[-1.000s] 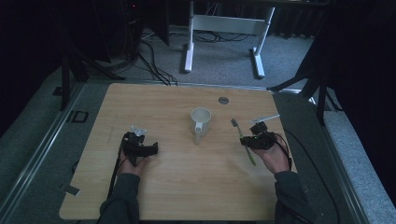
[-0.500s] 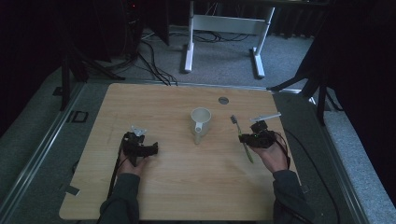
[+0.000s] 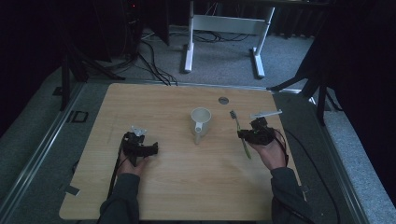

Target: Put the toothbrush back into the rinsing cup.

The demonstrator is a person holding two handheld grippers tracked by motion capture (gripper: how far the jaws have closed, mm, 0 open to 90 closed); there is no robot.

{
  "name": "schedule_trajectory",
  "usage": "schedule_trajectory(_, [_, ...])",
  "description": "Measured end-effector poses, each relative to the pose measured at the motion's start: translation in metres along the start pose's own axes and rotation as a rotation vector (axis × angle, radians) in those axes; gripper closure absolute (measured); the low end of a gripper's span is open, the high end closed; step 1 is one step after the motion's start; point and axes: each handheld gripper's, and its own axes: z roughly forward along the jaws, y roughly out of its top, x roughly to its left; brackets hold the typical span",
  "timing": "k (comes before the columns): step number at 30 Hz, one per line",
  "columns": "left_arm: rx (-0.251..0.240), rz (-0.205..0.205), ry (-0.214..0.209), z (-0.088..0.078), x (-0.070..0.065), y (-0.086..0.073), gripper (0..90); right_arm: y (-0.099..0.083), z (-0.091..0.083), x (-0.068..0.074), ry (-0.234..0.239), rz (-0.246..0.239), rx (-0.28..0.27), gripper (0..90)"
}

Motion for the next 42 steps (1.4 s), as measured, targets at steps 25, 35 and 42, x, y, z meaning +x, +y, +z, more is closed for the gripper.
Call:
schedule_trajectory(25, [-0.001,0.001,-0.001,0.0,0.0,0.0,10.9,0.012,-0.001,0.007,0.022,0.006,-0.079,81.6])
schedule_trajectory(35, [-0.001,0.001,-0.001,0.0,0.0,0.0,10.9,0.017,0.001,0.01,0.032,0.01,-0.097,81.6])
schedule_trajectory(42, [-0.001,0.001,-0.001,0.0,0.0,0.0,10.9,0.02,0.002,0.009,0.046,0.023,-0.113,81.6])
